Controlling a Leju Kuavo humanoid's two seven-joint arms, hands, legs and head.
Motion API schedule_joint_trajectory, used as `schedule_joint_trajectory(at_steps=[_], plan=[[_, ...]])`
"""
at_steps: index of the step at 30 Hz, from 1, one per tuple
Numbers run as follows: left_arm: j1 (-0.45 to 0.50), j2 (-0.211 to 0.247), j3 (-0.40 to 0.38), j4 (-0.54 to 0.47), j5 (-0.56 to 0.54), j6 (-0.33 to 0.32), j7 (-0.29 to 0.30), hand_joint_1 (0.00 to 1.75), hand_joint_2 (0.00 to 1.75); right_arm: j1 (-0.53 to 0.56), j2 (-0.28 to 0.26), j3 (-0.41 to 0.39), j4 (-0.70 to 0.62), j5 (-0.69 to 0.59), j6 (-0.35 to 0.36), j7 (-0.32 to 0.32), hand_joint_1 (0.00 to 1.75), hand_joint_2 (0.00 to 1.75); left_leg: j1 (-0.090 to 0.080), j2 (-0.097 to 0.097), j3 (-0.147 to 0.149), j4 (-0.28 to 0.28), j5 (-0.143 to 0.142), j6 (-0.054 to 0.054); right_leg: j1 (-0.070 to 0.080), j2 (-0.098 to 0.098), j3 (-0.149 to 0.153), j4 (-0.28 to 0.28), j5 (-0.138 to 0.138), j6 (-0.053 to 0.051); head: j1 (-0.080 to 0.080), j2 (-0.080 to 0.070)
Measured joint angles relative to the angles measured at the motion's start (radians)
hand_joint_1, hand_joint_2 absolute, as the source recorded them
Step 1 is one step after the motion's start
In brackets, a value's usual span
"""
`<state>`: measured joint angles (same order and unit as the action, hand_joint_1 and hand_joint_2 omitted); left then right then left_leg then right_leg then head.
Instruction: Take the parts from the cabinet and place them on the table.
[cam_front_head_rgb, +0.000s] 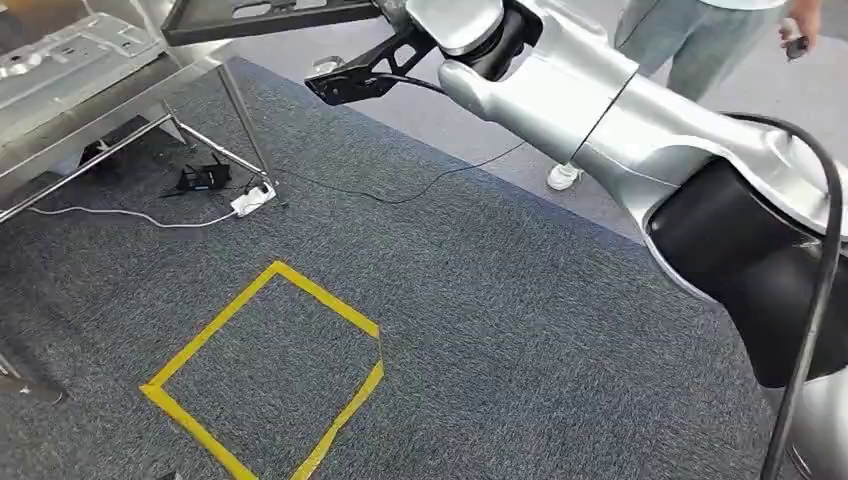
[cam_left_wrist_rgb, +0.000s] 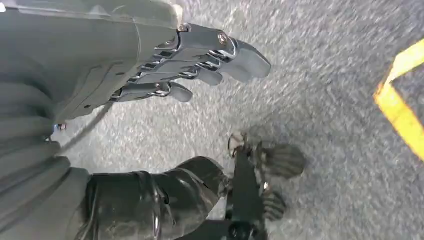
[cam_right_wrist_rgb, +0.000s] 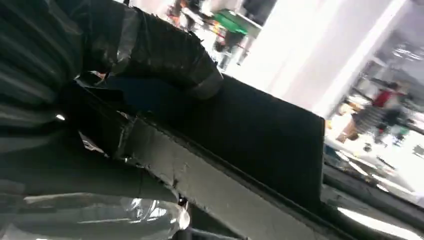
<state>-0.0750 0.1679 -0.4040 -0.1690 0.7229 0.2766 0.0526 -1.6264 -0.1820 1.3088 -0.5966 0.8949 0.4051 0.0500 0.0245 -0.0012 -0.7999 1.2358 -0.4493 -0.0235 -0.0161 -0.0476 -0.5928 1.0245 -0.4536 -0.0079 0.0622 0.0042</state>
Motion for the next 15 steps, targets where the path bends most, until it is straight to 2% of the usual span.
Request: schedule_joint_trajectory(at_steps=[1, 2, 3, 4, 7, 8, 9, 10, 12, 13, 14, 15], plan=[[0.0, 0.001, 0.0, 0.0, 0.001, 0.002, 0.0, 0.0, 1.75, 0.0, 0.002, 0.0, 0.0, 0.0, 0.0, 0.0, 1.75, 1.75, 0.0, 0.009, 0.049, -0.086, 0.039, 0.002, 0.0, -0.011, 0.005, 0.002, -0.005, 0.003, 0.0, 0.0], [0.0, 0.003, 0.0, 0.0, 0.003, 0.003, 0.0, 0.0, 1.75, -0.001, 0.002, 0.0, 0.0, 0.0, 0.0, 0.0, 1.75, 1.75, -0.004, 0.041, 0.102, -0.176, 0.069, 0.006, 0.0, -0.024, 0.01, 0.003, -0.011, 0.006, 0.0, 0.0], [-0.002, 0.003, 0.0, 0.0, 0.003, 0.003, -0.003, 0.0, 1.75, -0.003, 0.003, 0.0, 0.0, 0.0, 0.0, 0.0, 1.75, 1.75, -0.026, 0.079, 0.121, -0.206, 0.049, 0.013, 0.01, -0.033, 0.01, 0.003, -0.016, 0.014, -0.001, 0.0], [-0.003, 0.005, 0.0, 0.0, 0.003, 0.003, -0.003, 0.0, 1.75, -0.003, 0.003, 0.0, 0.001, 0.001, 0.0, 0.0, 1.75, 1.75, -0.023, 0.059, 0.117, -0.212, 0.056, 0.023, 0.01, -0.041, 0.01, 0.003, -0.018, 0.017, 0.003, 0.0], [0.0, 0.01, 0.0, 0.0, -0.005, 0.011, 0.002, 0.0, 1.75, 0.005, 0.008, 0.004, 0.0, 0.006, 0.003, -0.008, 1.75, 1.75, -0.025, 0.027, 0.116, -0.217, 0.056, 0.037, 0.012, -0.068, 0.022, -0.006, -0.023, 0.032, 0.003, 0.0], [0.004, 0.011, 0.0, 0.0, -0.006, 0.015, 0.009, 0.0, 1.75, 0.009, 0.007, 0.006, 0.001, 0.006, 0.001, -0.008, 1.75, 1.75, -0.016, 0.016, 0.126, -0.226, 0.059, 0.043, 0.005, -0.05, 0.02, 0.002, -0.035, 0.039, 0.007, 0.0], [0.003, 0.012, 0.0, 0.0, -0.008, 0.014, 0.011, 0.0, 1.75, 0.012, 0.007, 0.007, 0.002, 0.006, 0.0, -0.008, 1.75, 1.75, -0.017, 0.009, 0.129, -0.229, 0.059, 0.048, 0.004, -0.002, 0.008, 0.035, -0.057, 0.038, 0.007, 0.0], [0.0, 0.013, 0.0, 0.0, -0.01, 0.015, 0.016, 0.0, 1.75, 0.013, 0.008, 0.008, 0.002, 0.006, -0.002, -0.008, 1.75, 1.75, -0.017, 0.0, 0.13, -0.228, 0.059, 0.059, 0.004, 0.028, -0.027, 0.106, -0.092, 0.036, 0.008, 0.0], [-0.004, 0.013, 0.0, 0.0, -0.011, 0.016, 0.019, 0.0, 1.75, 0.021, 0.008, 0.009, 0.002, 0.006, -0.002, -0.008, 1.75, 1.75, -0.018, -0.026, 0.131, -0.228, 0.057, 0.062, 0.008, 0.049, -0.114, 0.27, -0.153, 0.037, 0.009, 0.0], [-0.004, 0.013, 0.0, 0.0, -0.011, 0.016, 0.021, 0.0, 1.75, 0.027, 0.007, 0.01, 0.002, 0.006, -0.002, -0.008, 1.75, 1.75, -0.019, -0.04, 0.132, -0.226, 0.056, 0.063, 0.007, 0.051, -0.146, 0.317, -0.156, 0.037, 0.009, 0.0], [-0.003, 0.013, 0.0, 0.0, -0.011, 0.016, 0.022, 0.0, 1.75, 0.033, 0.008, 0.011, 0.003, 0.006, -0.002, -0.008, 1.75, 1.75, -0.019, -0.055, 0.132, -0.223, 0.055, 0.063, 0.007, 0.051, -0.153, 0.312, -0.136, 0.036, 0.009, 0.0], [-0.002, 0.013, 0.0, 0.0, -0.011, 0.016, 0.023, 0.0, 1.75, 0.035, 0.008, 0.011, 0.003, 0.006, -0.001, -0.008, 1.75, 1.75, -0.019, -0.07, 0.132, -0.219, 0.053, 0.062, 0.007, 0.052, -0.138, 0.26, -0.094, 0.033, 0.01, 0.0]])
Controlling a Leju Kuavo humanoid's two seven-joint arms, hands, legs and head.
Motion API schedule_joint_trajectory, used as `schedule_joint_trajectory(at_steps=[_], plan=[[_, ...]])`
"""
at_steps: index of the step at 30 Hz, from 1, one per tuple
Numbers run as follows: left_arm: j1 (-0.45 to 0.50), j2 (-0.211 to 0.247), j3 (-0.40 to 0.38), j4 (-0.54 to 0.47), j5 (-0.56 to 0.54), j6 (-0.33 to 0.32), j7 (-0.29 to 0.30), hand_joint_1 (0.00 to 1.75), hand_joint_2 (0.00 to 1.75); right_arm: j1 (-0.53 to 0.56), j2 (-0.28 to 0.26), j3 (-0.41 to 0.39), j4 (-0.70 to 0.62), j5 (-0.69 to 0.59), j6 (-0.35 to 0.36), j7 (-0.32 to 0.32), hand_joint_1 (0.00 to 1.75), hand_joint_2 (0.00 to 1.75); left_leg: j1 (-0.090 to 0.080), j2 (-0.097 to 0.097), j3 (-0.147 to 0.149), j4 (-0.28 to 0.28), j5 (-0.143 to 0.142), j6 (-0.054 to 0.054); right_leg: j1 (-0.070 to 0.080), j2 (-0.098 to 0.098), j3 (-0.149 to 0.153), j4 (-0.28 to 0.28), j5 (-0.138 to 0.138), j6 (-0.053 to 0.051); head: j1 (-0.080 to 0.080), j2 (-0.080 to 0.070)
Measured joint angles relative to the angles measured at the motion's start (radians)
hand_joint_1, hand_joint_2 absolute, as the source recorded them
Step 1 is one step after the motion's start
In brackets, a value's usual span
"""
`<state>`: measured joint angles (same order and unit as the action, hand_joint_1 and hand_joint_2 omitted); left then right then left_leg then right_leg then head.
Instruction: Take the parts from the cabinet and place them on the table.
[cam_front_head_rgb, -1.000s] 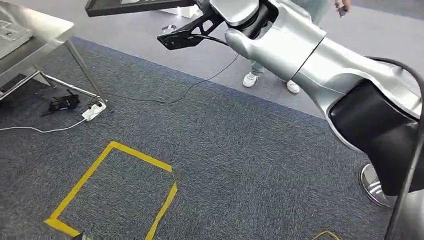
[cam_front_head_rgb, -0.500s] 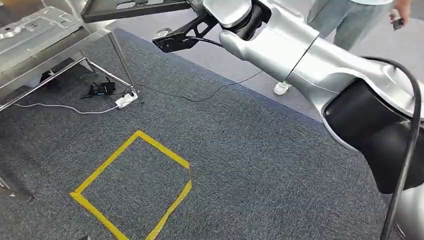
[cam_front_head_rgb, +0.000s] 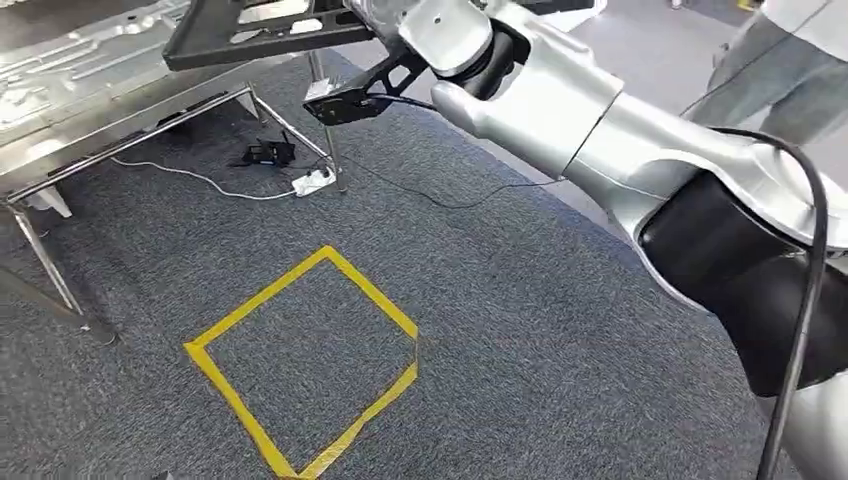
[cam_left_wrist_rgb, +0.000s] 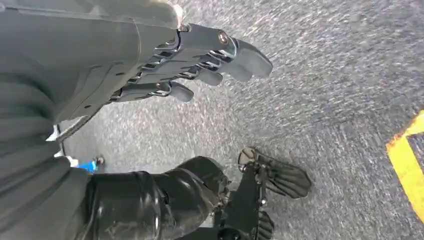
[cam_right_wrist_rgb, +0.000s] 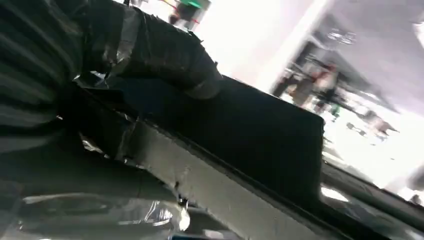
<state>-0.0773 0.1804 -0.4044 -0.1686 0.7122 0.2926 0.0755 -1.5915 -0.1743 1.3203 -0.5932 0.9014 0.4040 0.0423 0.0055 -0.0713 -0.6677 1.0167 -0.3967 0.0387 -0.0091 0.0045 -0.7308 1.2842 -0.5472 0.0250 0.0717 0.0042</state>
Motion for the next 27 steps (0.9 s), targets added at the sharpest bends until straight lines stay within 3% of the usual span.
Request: schedule_joint_trajectory(at_steps=[1, 2, 3, 4, 5, 7, 8, 9, 10, 11, 13, 14, 15, 17, 18, 19, 20, 22, 23, 24, 25, 27], plan=[[0.0, 0.0, 0.0, 0.0, 0.0, 0.0, 0.001, 0.0, 1.75, -0.001, 0.0, 0.0, 0.0, 0.0, 0.0, 0.0, 1.75, 1.75, 0.0, -0.015, 0.0, 0.005, -0.003, -0.002, -0.001, 0.007, 0.032, -0.08, 0.051, -0.003, 0.0, 0.0], [0.0, 0.0, 0.0, 0.0, 0.0, 0.0, 0.0, 0.0, 1.75, -0.003, 0.0, 0.0, 0.0, 0.001, 0.0, 0.0, 1.75, 1.75, 0.001, -0.028, 0.0, 0.012, -0.007, -0.005, -0.002, 0.032, 0.069, -0.167, 0.1, -0.007, 0.0, 0.0], [0.0, -0.001, 0.0, 0.0, 0.0, 0.0, 0.0, 0.0, 1.75, -0.003, 0.0, 0.0, 0.0, 0.002, 0.0, -0.001, 1.75, 1.75, 0.006, -0.04, -0.005, 0.015, -0.01, -0.009, -0.009, 0.091, 0.089, -0.216, 0.103, -0.011, -0.001, 0.0], [-0.005, 0.0, 0.0, 0.0, 0.002, 0.0, -0.002, 0.0, 1.75, -0.006, 0.001, 0.0, 0.0, 0.003, -0.001, -0.003, 1.75, 1.75, 0.0, -0.054, -0.015, 0.026, -0.01, -0.016, -0.014, 0.104, 0.101, -0.244, 0.101, -0.008, -0.008, 0.0], [-0.005, 0.0, 0.0, 0.0, 0.005, 0.001, -0.002, 0.0, 1.75, -0.005, 0.002, 0.001, 0.001, 0.005, -0.002, -0.005, 1.75, 1.75, 0.014, -0.064, -0.021, 0.02, -0.005, -0.024, -0.004, 0.089, 0.101, -0.235, 0.101, -0.008, -0.006, 0.0], [0.001, 0.0, 0.0, 0.0, 0.006, 0.003, 0.0, 0.0, 1.75, -0.005, 0.012, 0.001, 0.001, 0.008, -0.002, -0.01, 1.75, 1.75, 0.02, -0.094, -0.021, 0.011, 0.003, -0.04, 0.001, 0.064, 0.106, -0.243, 0.102, -0.016, -0.003, 0.0], [0.005, 0.003, 0.0, 0.0, 0.007, 0.005, 0.002, 0.0, 1.75, -0.006, 0.013, 0.001, 0.001, 0.009, -0.002, -0.011, 1.75, 1.75, 0.014, -0.093, -0.025, 0.012, -0.001, -0.042, -0.016, 0.047, 0.119, -0.262, 0.11, -0.025, -0.003, 0.0], [0.008, -0.002, -0.001, 0.0, 0.008, 0.007, 0.005, 0.0, 1.75, -0.006, 0.019, 0.001, 0.001, 0.01, -0.004, -0.011, 1.75, 1.75, 0.005, -0.025, -0.03, 0.03, -0.013, -0.047, -0.011, 0.034, 0.13, -0.273, 0.112, -0.03, -0.01, 0.0], [0.006, -0.001, -0.001, 0.0, 0.009, 0.008, 0.005, 0.0, 1.75, -0.011, 0.02, 0.001, 0.002, 0.011, -0.005, -0.011, 1.75, 1.75, 0.007, 0.024, -0.056, 0.084, -0.042, -0.053, -0.007, 0.02, 0.134, -0.276, 0.113, -0.038, -0.017, 0.0], [0.001, -0.001, -0.001, 0.0, 0.01, 0.008, 0.005, 0.0, 1.75, -0.017, 0.023, 0.001, 0.002, 0.011, -0.007, -0.012, 1.75, 1.75, 0.01, 0.052, -0.096, 0.165, -0.078, -0.057, -0.003, 0.006, 0.135, -0.276, 0.112, -0.039, -0.015, 0.0], [0.0, -0.002, -0.001, 0.0, 0.011, 0.009, 0.006, 0.0, 1.75, -0.017, 0.025, 0.001, 0.002, 0.011, -0.01, -0.013, 1.75, 1.75, 0.016, 0.065, -0.161, 0.292, -0.118, -0.064, -0.001, -0.016, 0.137, -0.275, 0.108, -0.04, -0.016, 0.0], [0.001, -0.002, -0.001, 0.0, 0.012, 0.008, 0.006, 0.0, 1.75, -0.016, 0.025, 0.001, 0.002, 0.011, -0.011, -0.015, 1.75, 1.75, 0.019, 0.066, -0.168, 0.3, -0.111, -0.067, -0.001, -0.026, 0.138, -0.274, 0.106, -0.038, -0.017, 0.0], [0.001, -0.002, -0.001, 0.0, 0.015, 0.009, 0.006, 0.0, 1.75, -0.015, 0.026, 0.001, 0.002, 0.007, -0.012, -0.017, 1.75, 1.75, 0.023, 0.067, -0.145, 0.256, -0.081, -0.071, -0.001, -0.035, 0.139, -0.273, 0.103, -0.035, -0.017, 0.0], [0.002, -0.001, -0.002, 0.0, 0.017, 0.011, -0.001, 0.0, 1.75, -0.018, 0.03, 0.001, 0.001, 0.002, -0.019, -0.019, 1.75, 1.75, 0.028, 0.073, -0.042, 0.076, -0.004, -0.074, -0.002, -0.048, 0.142, -0.267, 0.096, -0.028, -0.017, 0.0], [0.001, -0.001, -0.001, 0.0, 0.017, 0.01, -0.005, 0.0, 1.75, -0.021, 0.031, 0.001, 0.001, 0.002, -0.023, -0.019, 1.75, 1.75, 0.028, 0.087, -0.011, 0.007, -0.009, -0.075, -0.002, -0.054, 0.142, -0.264, 0.091, -0.022, -0.017, 0.0], [0.001, -0.001, -0.001, 0.0, 0.019, 0.005, -0.008, 0.0, 1.75, -0.027, 0.03, 0.001, 0.002, 0.002, -0.026, -0.021, 1.75, 1.75, 0.016, 0.081, -0.002, 0.012, -0.009, -0.066, 0.003, -0.056, 0.136, -0.261, 0.089, -0.016, -0.016, 0.0], [0.002, -0.001, -0.002, 0.0, 0.02, -0.007, -0.013, 0.0, 1.75, -0.027, 0.03, 0.001, 0.002, 0.001, -0.026, -0.024, 1.75, 1.75, 0.016, 0.079, -0.003, 0.01, -0.008, -0.055, 0.001, -0.055, 0.136, -0.262, 0.089, -0.011, -0.009, 0.0], [0.005, 0.0, -0.001, 0.0, 0.02, -0.023, -0.016, 0.0, 1.75, -0.025, 0.031, 0.001, 0.002, 0.001, -0.027, -0.03, 1.75, 1.75, 0.006, 0.075, -0.005, 0.011, -0.012, -0.043, -0.001, -0.057, 0.141, -0.266, 0.09, 0.001, -0.009, 0.0], [0.005, 0.001, -0.002, 0.0, 0.02, -0.024, -0.016, 0.0, 1.75, -0.025, 0.031, 0.001, 0.002, 0.001, -0.027, -0.031, 1.75, 1.75, 0.01, 0.075, 0.001, 0.005, -0.009, -0.032, -0.004, -0.056, 0.141, -0.265, 0.085, 0.008, -0.009, 0.0], [0.006, 0.002, -0.002, 0.0, 0.019, -0.027, -0.018, 0.0, 1.75, -0.023, 0.031, 0.001, 0.003, 0.001, -0.027, -0.031, 1.75, 1.75, 0.011, 0.075, 0.008, -0.001, -0.008, -0.026, -0.009, -0.038, 0.134, -0.246, 0.07, 0.011, -0.008, 0.0], [0.004, 0.003, -0.002, 0.0, 0.015, -0.028, -0.018, 0.0, 1.75, -0.025, 0.031, 0.001, 0.003, 0.001, -0.027, -0.031, 1.75, 1.75, 0.01, 0.075, 0.009, -0.002, -0.009, -0.016, -0.009, -0.022, 0.108, -0.19, 0.035, 0.008, -0.009, 0.0], [0.001, 0.003, -0.002, 0.0, 0.006, -0.03, -0.018, 0.0, 1.75, -0.024, 0.029, 0.001, 0.003, 0.001, -0.026, -0.031, 1.75, 1.75, 0.006, 0.072, 0.011, -0.001, -0.013, -0.009, -0.005, -0.006, 0.02, -0.017, -0.037, 0.007, -0.005, 0.0]])
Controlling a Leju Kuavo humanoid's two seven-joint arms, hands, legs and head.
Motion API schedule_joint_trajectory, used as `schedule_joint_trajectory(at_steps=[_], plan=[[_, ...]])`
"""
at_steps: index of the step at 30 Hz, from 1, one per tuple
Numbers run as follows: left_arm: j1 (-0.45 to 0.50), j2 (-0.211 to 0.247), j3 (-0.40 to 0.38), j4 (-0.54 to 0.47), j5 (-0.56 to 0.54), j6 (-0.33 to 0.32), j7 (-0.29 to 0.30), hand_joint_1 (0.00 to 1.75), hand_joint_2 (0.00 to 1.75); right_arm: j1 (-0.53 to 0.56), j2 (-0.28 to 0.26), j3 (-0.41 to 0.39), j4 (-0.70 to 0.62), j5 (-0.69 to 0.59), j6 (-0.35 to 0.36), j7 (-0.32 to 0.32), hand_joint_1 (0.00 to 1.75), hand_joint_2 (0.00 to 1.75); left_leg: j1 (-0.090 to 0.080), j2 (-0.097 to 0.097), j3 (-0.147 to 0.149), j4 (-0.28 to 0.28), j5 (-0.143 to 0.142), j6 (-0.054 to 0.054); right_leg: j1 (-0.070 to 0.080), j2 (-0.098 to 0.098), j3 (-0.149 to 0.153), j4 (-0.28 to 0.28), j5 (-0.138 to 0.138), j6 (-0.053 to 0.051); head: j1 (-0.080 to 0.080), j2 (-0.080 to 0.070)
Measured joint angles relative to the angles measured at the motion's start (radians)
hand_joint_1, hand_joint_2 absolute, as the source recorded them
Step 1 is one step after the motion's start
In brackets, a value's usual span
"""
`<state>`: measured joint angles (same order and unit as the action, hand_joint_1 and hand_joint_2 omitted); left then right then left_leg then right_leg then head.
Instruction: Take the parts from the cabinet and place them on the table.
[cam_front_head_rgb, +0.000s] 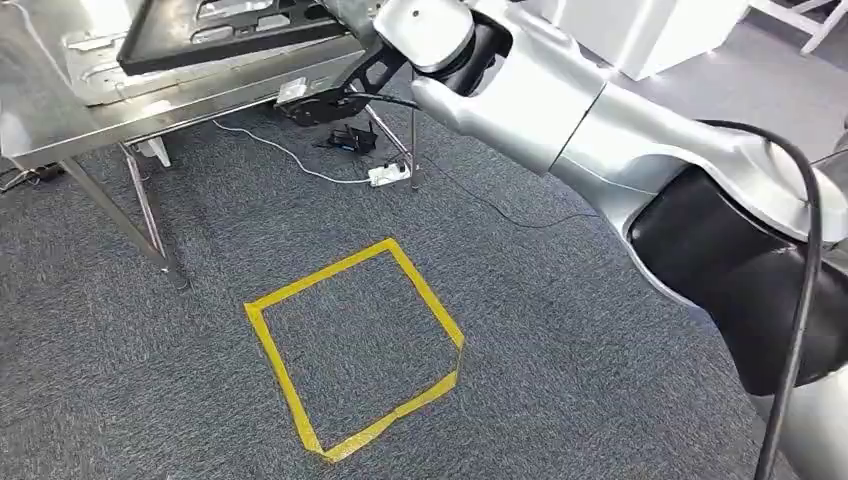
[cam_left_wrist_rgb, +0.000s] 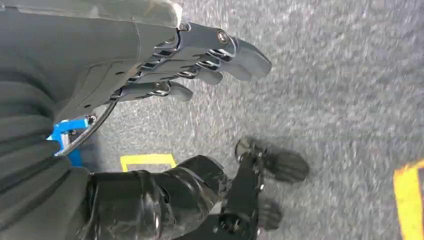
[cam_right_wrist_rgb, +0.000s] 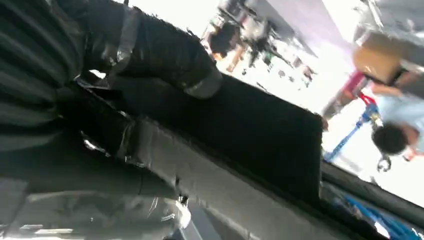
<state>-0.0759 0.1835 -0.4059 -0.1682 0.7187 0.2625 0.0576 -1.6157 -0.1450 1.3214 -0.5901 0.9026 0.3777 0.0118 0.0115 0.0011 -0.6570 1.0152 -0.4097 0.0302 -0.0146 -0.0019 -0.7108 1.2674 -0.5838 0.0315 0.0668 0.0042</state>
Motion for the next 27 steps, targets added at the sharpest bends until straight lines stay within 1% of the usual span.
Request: schedule_joint_trajectory(at_steps=[1, 2, 3, 4, 5, 6, 7, 8, 9, 10, 11, 12, 13, 14, 15, 16, 17, 18, 19, 20, 21, 22, 23, 25, 26, 27], plan=[[0.0, 0.0, 0.0, 0.0, -0.001, -0.001, -0.001, 0.0, 1.75, 0.004, 0.0, 0.0, 0.001, 0.0, 0.0, -0.001, 1.75, 1.75, -0.003, -0.003, 0.0, 0.0, -0.001, 0.001, 0.001, 0.002, -0.039, 0.067, -0.017, 0.0, -0.001, 0.0], [0.0, 0.0, 0.0, 0.0, -0.002, -0.001, -0.004, 0.0, 1.75, 0.009, -0.001, 0.0, 0.002, 0.0, 0.0, -0.001, 1.75, 1.75, -0.004, -0.007, 0.001, 0.002, -0.002, 0.003, 0.002, 0.001, -0.059, 0.09, -0.011, -0.002, 0.0, 0.0], [0.001, 0.0, 0.0, 0.0, -0.001, -0.001, -0.013, 0.0, 1.75, 0.013, -0.002, 0.0, 0.003, 0.0, 0.001, -0.001, 1.75, 1.75, -0.005, -0.01, 0.003, 0.003, -0.004, 0.004, 0.005, 0.002, -0.053, 0.062, 0.021, -0.006, -0.001, 0.0], [0.001, 0.0, 0.0, 0.0, 0.0, -0.004, -0.026, 0.0, 1.75, 0.014, -0.002, 0.0, 0.004, 0.0, 0.002, -0.001, 1.75, 1.75, -0.006, -0.014, 0.004, 0.006, -0.007, 0.005, 0.006, 0.002, -0.025, -0.009, 0.069, -0.011, 0.0, 0.0], [0.001, 0.0, 0.0, 0.0, 0.001, -0.008, -0.037, 0.0, 1.75, 0.012, -0.002, 0.0, 0.005, 0.0, 0.002, -0.001, 1.75, 1.75, -0.006, -0.018, 0.005, 0.01, -0.01, 0.002, 0.008, 0.004, 0.017, -0.103, 0.12, -0.017, 0.0, 0.0], [0.0, 0.0, 0.0, 0.0, 0.002, -0.01, -0.044, 0.0, 1.75, 0.01, -0.002, 0.0, 0.005, 0.0, 0.001, -0.001, 1.75, 1.75, -0.006, -0.021, 0.005, 0.013, -0.015, -0.001, 0.01, 0.01, 0.057, -0.189, 0.159, -0.025, 0.0, 0.0], [0.0, 0.0, 0.0, 0.0, 0.004, -0.01, -0.05, 0.0, 1.75, 0.009, -0.002, 0.0, 0.006, -0.002, 0.0, 0.0, 1.75, 1.75, -0.013, -0.024, 0.002, 0.021, -0.019, -0.007, 0.016, 0.015, 0.076, -0.224, 0.146, -0.027, -0.002, 0.0], [-0.001, 0.0, 0.0, 0.0, 0.004, -0.008, -0.051, 0.0, 1.75, 0.009, -0.002, 0.0, 0.006, -0.005, -0.003, 0.0, 1.75, 1.75, -0.01, -0.025, 0.001, 0.019, -0.018, -0.01, 0.014, 0.012, 0.079, -0.228, 0.145, -0.026, -0.002, 0.0], [0.0, 0.0, 0.0, 0.0, 0.005, -0.006, -0.051, 0.0, 1.75, 0.01, -0.002, 0.0, 0.006, -0.005, -0.003, -0.001, 1.75, 1.75, -0.007, -0.025, 0.001, 0.017, -0.017, -0.013, 0.016, 0.013, 0.079, -0.23, 0.145, -0.027, 0.0, 0.0], [0.001, 0.0, 0.0, 0.0, 0.008, -0.006, -0.051, 0.0, 1.75, 0.011, -0.002, 0.0, 0.007, -0.006, -0.004, 0.0, 1.75, 1.75, -0.004, -0.026, 0.002, 0.013, -0.016, -0.019, 0.018, 0.012, 0.079, -0.23, 0.145, -0.03, -0.001, 0.0], [0.002, 0.0, 0.0, 0.0, 0.008, -0.005, -0.051, 0.0, 1.75, 0.011, -0.001, 0.0, 0.007, -0.006, -0.004, 0.0, 1.75, 1.75, -0.008, -0.028, 0.004, 0.013, -0.017, -0.026, 0.015, 0.01, 0.084, -0.241, 0.15, -0.037, -0.002, 0.0], [0.004, 0.002, 0.0, 0.0, 0.011, -0.004, -0.051, 0.0, 1.75, 0.011, 0.003, 0.0, 0.007, -0.006, -0.004, -0.001, 1.75, 1.75, -0.003, -0.023, -0.004, 0.024, -0.027, -0.029, 0.01, 0.005, 0.096, -0.251, 0.154, -0.042, -0.001, 0.0], [0.003, 0.003, 0.0, 0.0, 0.011, -0.004, -0.051, 0.0, 1.75, 0.01, 0.003, 0.0, 0.008, -0.006, -0.004, 0.0, 1.75, 1.75, -0.004, -0.017, -0.018, 0.059, -0.047, -0.036, 0.009, 0.005, 0.102, -0.256, 0.154, -0.045, -0.005, 0.0], [0.002, 0.003, 0.0, 0.0, 0.013, -0.003, -0.051, 0.0, 1.75, 0.008, 0.002, 0.0, 0.009, -0.006, -0.004, 0.0, 1.75, 1.75, -0.002, -0.015, -0.049, 0.124, -0.077, -0.042, 0.009, 0.002, 0.103, -0.256, 0.153, -0.049, -0.006, 0.0], [0.002, 0.004, 0.0, 0.0, 0.015, 0.0, -0.049, 0.0, 1.75, 0.009, 0.003, 0.0, 0.009, -0.006, -0.004, 0.0, 1.75, 1.75, 0.002, -0.013, -0.088, 0.2, -0.107, -0.047, 0.009, 0.002, 0.105, -0.255, 0.151, -0.051, -0.006, 0.0], [0.003, 0.004, 0.0, 0.0, 0.015, 0.002, -0.046, 0.0, 1.75, 0.012, 0.003, 0.0, 0.009, -0.006, -0.003, 0.0, 1.75, 1.75, 0.004, -0.011, -0.13, 0.275, -0.13, -0.052, 0.009, 0.002, 0.107, -0.255, 0.148, -0.051, -0.006, 0.0], [0.003, 0.003, 0.0, 0.0, 0.016, 0.005, -0.041, 0.0, 1.75, 0.016, 0.003, 0.0, 0.009, -0.006, -0.003, -0.002, 1.75, 1.75, 0.008, -0.009, -0.154, 0.309, -0.129, -0.055, 0.009, 0.002, 0.108, -0.254, 0.145, -0.051, -0.006, 0.0], [0.004, 0.004, 0.0, 0.0, 0.016, 0.008, -0.039, 0.0, 1.75, 0.019, 0.003, 0.0, 0.009, -0.006, -0.003, -0.003, 1.75, 1.75, 0.012, -0.007, -0.151, 0.29, -0.104, -0.058, 0.009, 0.002, 0.112, -0.253, 0.142, -0.049, -0.006, 0.0], [0.003, 0.004, 0.0, 0.0, 0.016, 0.01, -0.039, 0.0, 1.75, 0.019, 0.003, 0.0, 0.01, -0.006, -0.003, -0.003, 1.75, 1.75, 0.015, -0.006, -0.127, 0.231, -0.065, -0.06, 0.007, 0.003, 0.115, -0.25, 0.137, -0.045, -0.005, 0.0], [0.003, 0.004, 0.0, 0.0, 0.016, 0.011, -0.037, 0.0, 1.75, 0.019, 0.003, 0.0, 0.01, -0.006, -0.003, -0.003, 1.75, 1.75, 0.017, -0.004, -0.086, 0.147, -0.018, -0.063, 0.005, 0.002, 0.119, -0.245, 0.129, -0.04, -0.006, 0.0], [0.003, 0.004, 0.0, 0.0, 0.016, 0.011, -0.037, 0.0, 1.75, 0.017, 0.003, 0.0, 0.01, -0.006, -0.003, -0.003, 1.75, 1.75, 0.021, 0.002, -0.04, 0.05, 0.022, -0.067, 0.003, 0.002, 0.122, -0.237, 0.119, -0.033, -0.006, 0.0], [0.002, 0.003, 0.0, 0.0, 0.016, 0.011, -0.037, 0.0, 1.75, 0.015, 0.003, 0.0, 0.01, -0.006, -0.003, -0.002, 1.75, 1.75, 0.013, 0.003, -0.02, 0.039, -0.007, -0.067, 0.007, 0.001, 0.118, -0.235, 0.114, -0.026, -0.009, 0.0], [0.001, 0.003, 0.0, 0.0, 0.016, 0.011, -0.037, 0.0, 1.75, 0.014, 0.003, 0.0, 0.011, -0.005, -0.003, -0.002, 1.75, 1.75, 0.01, -0.001, -0.023, 0.025, -0.002, -0.049, 0.01, 0.002, 0.116, -0.228, 0.111, -0.022, -0.005, 0.0], [0.002, 0.004, 0.0, 0.0, 0.016, 0.018, -0.028, 0.0, 1.75, 0.017, 0.002, 0.0, 0.013, -0.005, -0.003, -0.003, 1.75, 1.75, 0.005, -0.002, -0.023, 0.029, -0.008, -0.035, 0.007, 0.003, 0.118, -0.237, 0.111, -0.014, -0.005, 0.0], [0.002, 0.004, 0.0, 0.0, 0.016, 0.022, -0.024, 0.0, 1.75, 0.018, 0.002, 0.0, 0.013, -0.005, -0.002, -0.003, 1.75, 1.75, 0.003, -0.001, -0.019, 0.027, -0.009, -0.027, 0.005, 0.001, 0.121, -0.238, 0.107, -0.007, -0.004, 0.0], [0.003, 0.004, 0.0, 0.0, 0.016, 0.029, -0.02, 0.0, 1.75, 0.02, 0.0, 0.0, 0.014, -0.004, -0.002, -0.003, 1.75, 1.75, 0.006, -0.002, -0.01, 0.017, -0.009, -0.017, 0.001, 0.001, 0.119, -0.23, 0.096, 0.0, -0.003, 0.0]])
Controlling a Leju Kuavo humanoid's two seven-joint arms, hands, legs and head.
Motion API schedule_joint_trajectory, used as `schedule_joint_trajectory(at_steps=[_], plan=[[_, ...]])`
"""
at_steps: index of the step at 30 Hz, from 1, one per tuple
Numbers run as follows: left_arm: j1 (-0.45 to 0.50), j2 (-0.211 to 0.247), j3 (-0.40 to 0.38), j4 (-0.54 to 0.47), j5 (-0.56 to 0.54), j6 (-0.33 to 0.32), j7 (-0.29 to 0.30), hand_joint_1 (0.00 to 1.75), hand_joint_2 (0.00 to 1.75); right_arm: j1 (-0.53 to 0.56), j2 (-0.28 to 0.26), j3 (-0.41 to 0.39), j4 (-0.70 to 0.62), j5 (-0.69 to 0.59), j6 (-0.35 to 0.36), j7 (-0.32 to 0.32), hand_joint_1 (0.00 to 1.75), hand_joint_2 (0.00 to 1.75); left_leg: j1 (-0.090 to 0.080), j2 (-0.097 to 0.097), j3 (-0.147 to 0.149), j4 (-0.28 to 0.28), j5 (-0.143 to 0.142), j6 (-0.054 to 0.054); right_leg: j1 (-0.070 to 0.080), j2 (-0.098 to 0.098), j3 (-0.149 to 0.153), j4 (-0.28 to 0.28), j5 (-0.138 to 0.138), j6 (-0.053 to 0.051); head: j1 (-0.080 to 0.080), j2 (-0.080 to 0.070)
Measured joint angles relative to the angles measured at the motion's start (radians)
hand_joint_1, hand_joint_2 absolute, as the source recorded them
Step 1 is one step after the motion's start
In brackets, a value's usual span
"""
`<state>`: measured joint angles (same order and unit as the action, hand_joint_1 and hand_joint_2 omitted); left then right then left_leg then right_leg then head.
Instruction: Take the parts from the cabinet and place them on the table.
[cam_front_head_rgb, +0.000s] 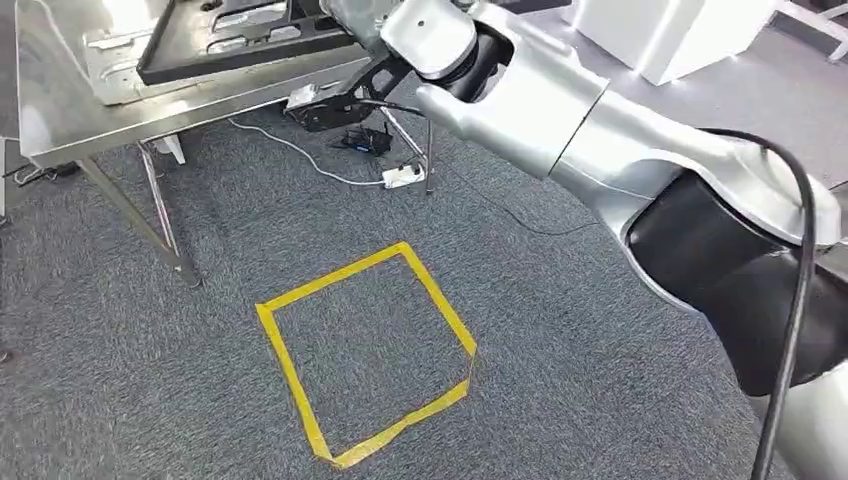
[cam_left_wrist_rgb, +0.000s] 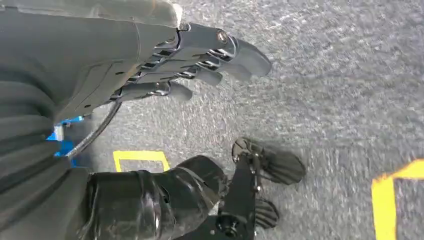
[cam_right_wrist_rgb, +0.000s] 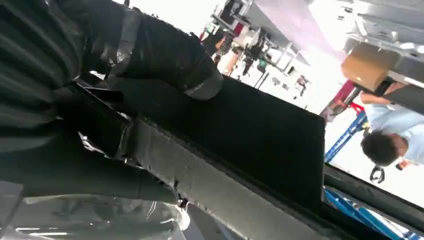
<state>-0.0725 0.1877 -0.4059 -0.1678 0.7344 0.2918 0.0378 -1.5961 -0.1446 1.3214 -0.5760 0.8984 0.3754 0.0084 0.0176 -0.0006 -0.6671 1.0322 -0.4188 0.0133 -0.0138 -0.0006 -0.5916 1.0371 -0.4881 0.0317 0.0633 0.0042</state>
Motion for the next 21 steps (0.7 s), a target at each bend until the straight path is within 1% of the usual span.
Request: schedule_joint_trajectory(at_steps=[1, 2, 3, 4, 5, 6, 7, 8, 9, 10, 11, 12, 14, 15, 16, 17, 18, 19, 20, 21], plan=[[-0.001, 0.0, 0.0, 0.0, -0.001, 0.006, 0.001, 0.0, 1.75, 0.0, 0.0, 0.0, 0.0, 0.0, 0.0, 0.0, 1.75, 1.75, -0.002, 0.0, 0.008, -0.001, -0.004, 0.006, 0.001, 0.0, -0.01, 0.037, -0.017, 0.0, 0.0, 0.0], [-0.003, 0.0, 0.0, 0.0, -0.002, 0.01, 0.001, 0.0, 1.75, -0.002, 0.0, 0.0, 0.0, 0.001, 0.0, 0.0, 1.75, 1.75, -0.003, -0.001, 0.011, -0.001, -0.009, 0.016, 0.002, 0.001, -0.047, 0.107, -0.046, -0.001, 0.001, 0.0], [-0.003, 0.0, 0.0, 0.0, -0.002, 0.012, 0.002, 0.0, 1.75, -0.001, 0.0, 0.0, 0.0, 0.001, -0.001, 0.0, 1.75, 1.75, -0.005, -0.002, 0.014, -0.001, -0.012, 0.02, 0.004, 0.002, -0.093, 0.187, -0.074, -0.001, 0.003, 0.0], [-0.003, 0.0, 0.0, 0.0, -0.002, 0.013, 0.002, 0.0, 1.75, 0.003, 0.0, 0.0, 0.0, 0.002, 0.0, 0.0, 1.75, 1.75, -0.008, -0.003, 0.018, -0.001, -0.016, 0.023, 0.004, 0.002, -0.14, 0.262, -0.094, -0.002, 0.003, 0.0], [-0.002, 0.0, 0.0, 0.0, -0.001, 0.014, 0.001, 0.0, 1.75, 0.007, -0.001, 0.0, 0.001, 0.002, 0.0, 0.0, 1.75, 1.75, -0.011, -0.005, 0.022, -0.001, -0.02, 0.026, 0.004, 0.002, -0.178, 0.312, -0.098, -0.004, 0.003, 0.0], [-0.001, 0.0, 0.0, 0.0, -0.001, 0.015, 0.0, 0.0, 1.75, 0.012, -0.002, 0.0, 0.003, 0.002, 0.0, 0.0, 1.75, 1.75, -0.013, -0.008, 0.03, -0.001, -0.025, 0.026, 0.005, 0.002, -0.19, 0.308, -0.073, -0.007, 0.004, 0.0], [0.0, -0.001, 0.0, 0.0, 0.0, 0.015, -0.002, 0.0, 1.75, 0.013, -0.003, 0.0, 0.003, 0.002, 0.0, 0.0, 1.75, 1.75, -0.015, -0.01, 0.039, -0.001, -0.032, 0.026, 0.007, 0.002, -0.176, 0.257, -0.027, -0.013, 0.003, 0.0], [0.001, -0.001, 0.0, 0.0, 0.0, 0.015, -0.003, 0.0, 1.75, 0.013, -0.003, 0.0, 0.004, 0.002, 0.0, 0.0, 1.75, 1.75, -0.016, -0.012, 0.05, 0.0, -0.038, 0.025, 0.01, 0.003, -0.146, 0.178, 0.027, -0.02, 0.004, 0.0], [0.0, -0.001, 0.0, 0.0, 0.0, 0.015, -0.004, 0.0, 1.75, 0.012, -0.003, 0.0, 0.004, 0.002, 0.0, -0.001, 1.75, 1.75, -0.017, -0.013, 0.061, 0.0, -0.046, 0.023, 0.016, 0.005, -0.107, 0.087, 0.082, -0.029, 0.003, 0.0], [0.0, -0.002, 0.0, 0.0, 0.0, 0.016, -0.006, 0.0, 1.75, 0.011, -0.003, 0.0, 0.004, 0.002, 0.0, -0.001, 1.75, 1.75, -0.016, -0.014, 0.065, -0.002, -0.053, 0.021, 0.021, 0.008, -0.084, 0.029, 0.096, -0.038, 0.003, 0.0], [-0.004, -0.002, 0.0, 0.0, 0.001, 0.016, -0.008, 0.0, 1.75, 0.006, -0.003, 0.0, 0.004, 0.003, -0.001, -0.001, 1.75, 1.75, -0.021, -0.014, 0.063, 0.003, -0.056, 0.016, 0.024, 0.009, -0.069, 0.01, 0.088, -0.041, -0.005, 0.0], [-0.005, -0.002, 0.0, 0.0, 0.001, 0.016, -0.01, 0.0, 1.75, 0.003, -0.002, 0.0, 0.005, 0.003, -0.001, -0.003, 1.75, 1.75, -0.016, -0.016, 0.059, 0.001, -0.055, 0.011, 0.025, 0.008, -0.066, 0.004, 0.079, -0.042, -0.003, 0.0], [-0.003, -0.003, 0.0, 0.0, 0.004, 0.017, -0.01, 0.0, 1.75, 0.004, -0.002, 0.0, 0.005, 0.003, -0.001, -0.003, 1.75, 1.75, -0.013, -0.015, 0.064, -0.007, -0.056, 0.001, 0.03, 0.009, -0.065, -0.004, 0.076, -0.047, -0.002, 0.0], [-0.002, -0.003, 0.0, 0.0, 0.006, 0.018, -0.01, 0.0, 1.75, 0.005, -0.001, 0.0, 0.005, 0.003, -0.002, -0.003, 1.75, 1.75, -0.017, -0.014, 0.06, -0.006, -0.065, -0.004, 0.017, 0.007, -0.049, -0.021, 0.08, -0.05, -0.003, 0.0], [0.0, -0.003, 0.0, 0.0, 0.006, 0.017, -0.01, 0.0, 1.75, 0.005, 0.001, 0.0, 0.005, 0.003, -0.002, -0.003, 1.75, 1.75, -0.016, -0.01, 0.057, 0.015, -0.072, -0.009, 0.018, 0.007, -0.038, -0.03, 0.08, -0.051, -0.003, 0.0], [-0.002, -0.003, 0.0, 0.0, 0.006, 0.018, -0.011, 0.0, 1.75, 0.002, 0.0, 0.0, 0.006, 0.003, -0.002, -0.001, 1.75, 1.75, -0.014, -0.007, 0.031, 0.069, -0.096, -0.014, 0.016, 0.002, -0.032, -0.032, 0.076, -0.057, -0.005, 0.0], [-0.002, -0.003, 0.0, 0.0, 0.005, 0.019, -0.01, 0.0, 1.75, 0.002, 0.0, 0.0, 0.007, 0.005, -0.002, -0.001, 1.75, 1.75, -0.011, -0.007, -0.014, 0.151, -0.125, -0.02, 0.016, 0.002, -0.026, -0.031, 0.071, -0.06, -0.004, 0.0], [-0.001, -0.003, 0.0, 0.0, 0.005, 0.02, -0.01, 0.0, 1.75, 0.004, 0.001, 0.0, 0.007, 0.005, -0.001, -0.002, 1.75, 1.75, -0.006, -0.007, -0.062, 0.231, -0.149, -0.025, 0.015, 0.002, -0.02, -0.031, 0.066, -0.061, -0.005, 0.0], [0.0, -0.003, 0.0, 0.0, 0.005, 0.02, -0.008, 0.0, 1.75, 0.006, 0.001, 0.0, 0.007, 0.005, -0.001, -0.002, 1.75, 1.75, -0.003, -0.006, -0.101, 0.286, -0.155, -0.029, 0.014, 0.002, -0.014, -0.03, 0.06, -0.06, -0.005, 0.0], [0.001, -0.003, 0.0, 0.0, 0.005, 0.02, -0.008, 0.0, 1.75, 0.009, 0.001, 0.0, 0.007, 0.005, 0.0, -0.003, 1.75, 1.75, 0.001, -0.006, -0.121, 0.295, -0.136, -0.033, 0.014, 0.003, -0.008, -0.029, 0.053, -0.058, -0.005, 0.0]])
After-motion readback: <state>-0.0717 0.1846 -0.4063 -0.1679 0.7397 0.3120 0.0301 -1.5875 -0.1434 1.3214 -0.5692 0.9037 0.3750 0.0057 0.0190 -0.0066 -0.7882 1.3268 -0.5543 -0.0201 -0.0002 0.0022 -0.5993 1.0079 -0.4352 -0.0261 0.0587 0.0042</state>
